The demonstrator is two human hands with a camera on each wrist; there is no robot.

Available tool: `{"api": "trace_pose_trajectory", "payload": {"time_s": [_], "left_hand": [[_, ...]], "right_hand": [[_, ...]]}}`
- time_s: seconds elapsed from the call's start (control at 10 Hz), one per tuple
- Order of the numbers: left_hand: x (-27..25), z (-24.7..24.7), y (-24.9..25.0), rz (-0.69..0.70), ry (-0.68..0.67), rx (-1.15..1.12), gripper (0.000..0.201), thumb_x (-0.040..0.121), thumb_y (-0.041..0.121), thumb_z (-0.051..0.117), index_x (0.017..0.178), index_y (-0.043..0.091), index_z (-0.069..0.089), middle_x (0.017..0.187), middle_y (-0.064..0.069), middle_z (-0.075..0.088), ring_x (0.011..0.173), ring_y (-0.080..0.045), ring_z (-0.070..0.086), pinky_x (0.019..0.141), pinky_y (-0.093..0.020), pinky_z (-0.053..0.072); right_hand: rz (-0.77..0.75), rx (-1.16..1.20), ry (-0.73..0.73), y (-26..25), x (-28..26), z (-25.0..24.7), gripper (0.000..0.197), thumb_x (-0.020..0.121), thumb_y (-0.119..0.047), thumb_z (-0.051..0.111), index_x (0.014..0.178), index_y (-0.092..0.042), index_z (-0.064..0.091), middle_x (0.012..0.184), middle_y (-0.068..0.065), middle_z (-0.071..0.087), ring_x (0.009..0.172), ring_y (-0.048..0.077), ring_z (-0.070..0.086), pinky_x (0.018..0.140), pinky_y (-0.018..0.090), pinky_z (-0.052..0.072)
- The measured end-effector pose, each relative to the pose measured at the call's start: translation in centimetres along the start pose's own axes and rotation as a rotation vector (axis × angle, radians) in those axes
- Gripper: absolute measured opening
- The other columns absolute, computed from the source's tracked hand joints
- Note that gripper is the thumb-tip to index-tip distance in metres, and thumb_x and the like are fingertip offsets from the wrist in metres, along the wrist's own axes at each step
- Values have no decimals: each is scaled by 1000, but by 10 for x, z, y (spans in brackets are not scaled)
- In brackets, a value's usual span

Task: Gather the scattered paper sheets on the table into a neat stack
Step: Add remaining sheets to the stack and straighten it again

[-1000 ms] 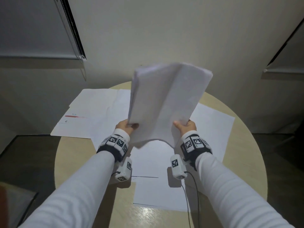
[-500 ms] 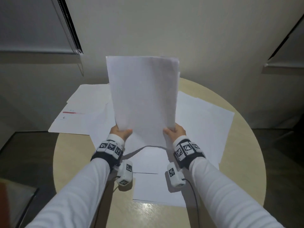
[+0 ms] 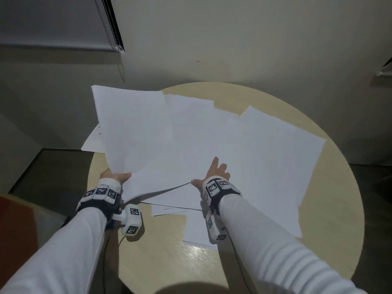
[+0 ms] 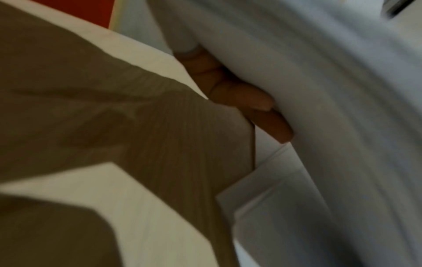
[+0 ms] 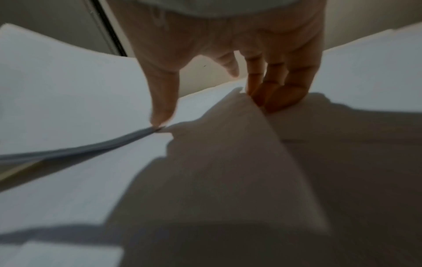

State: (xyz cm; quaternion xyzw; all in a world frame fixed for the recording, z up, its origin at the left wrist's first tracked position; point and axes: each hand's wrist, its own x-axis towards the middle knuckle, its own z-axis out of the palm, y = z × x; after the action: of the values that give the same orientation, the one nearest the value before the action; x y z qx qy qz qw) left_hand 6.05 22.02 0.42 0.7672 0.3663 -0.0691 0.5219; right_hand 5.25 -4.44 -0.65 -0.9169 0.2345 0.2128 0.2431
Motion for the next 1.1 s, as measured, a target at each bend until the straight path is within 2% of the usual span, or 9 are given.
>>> {"api": "trace_pose_trajectory", "payload": {"time_s": [0.1,0.2,0.3,0.4,0.5,0.6,0.8,0.9,1.1], "left_hand": [[2,2,-6,-14,9,41,44,80,9,68,120,-3,55,117,-30,61,61,-21,48,59,-26,39],[5,5,-8,-42,4,48,44,80,11,68,120,-1,54,94,-22,62,50,-21,42,55,-24,39],[6,7,-8,-60,-8,66,44,80,12,69,119,-1,54,80,-15,56,49,-21,42,53,-22,39],[4,12,-4,-46,-25,81,47,80,11,70,122,-2,53,103,-24,64,68,-27,52,64,-30,42],[-2,19,-1,-30,-53,89,50,80,6,69,125,-4,50,123,-25,58,88,-31,56,75,-32,42],[-6,31,2,-10,-104,122,50,80,4,69,125,-5,51,115,-23,61,76,-27,52,67,-31,41],[-25,64,12,44,-250,383,54,82,12,68,129,-4,47,132,-19,54,116,-35,54,97,-37,45],[-34,78,13,56,-317,473,54,82,16,68,129,-2,48,131,-19,55,114,-35,55,92,-34,45],[-38,90,12,53,-353,480,53,79,11,71,126,-4,51,117,-17,60,101,-30,60,86,-33,47]], "right_hand": [[24,83,-26,-7,0,2,122,71,-29,79,146,-29,-16,138,11,24,121,31,44,94,40,45],[55,383,-10,-1,2,-10,99,77,-11,71,148,-24,3,139,16,39,120,32,50,96,39,44],[123,392,22,16,9,-29,55,74,-15,71,124,-9,49,114,13,62,104,30,61,88,33,51],[127,544,-100,41,19,-53,52,77,-13,70,125,-6,52,95,4,57,90,23,55,75,29,50],[109,599,-53,64,25,-77,52,84,-9,62,133,-6,45,102,4,45,92,19,44,75,27,40],[130,547,69,83,26,-98,51,86,-5,59,134,-5,44,106,3,42,93,16,41,78,24,35],[201,402,468,97,27,-120,24,87,-11,55,108,-1,59,100,20,63,93,36,60,80,36,50],[119,518,647,93,17,-131,15,89,-18,53,95,-5,55,84,16,55,78,33,55,67,33,42],[-39,836,836,65,6,-161,27,87,-27,58,106,-8,58,89,5,55,80,21,51,72,24,38]]}}
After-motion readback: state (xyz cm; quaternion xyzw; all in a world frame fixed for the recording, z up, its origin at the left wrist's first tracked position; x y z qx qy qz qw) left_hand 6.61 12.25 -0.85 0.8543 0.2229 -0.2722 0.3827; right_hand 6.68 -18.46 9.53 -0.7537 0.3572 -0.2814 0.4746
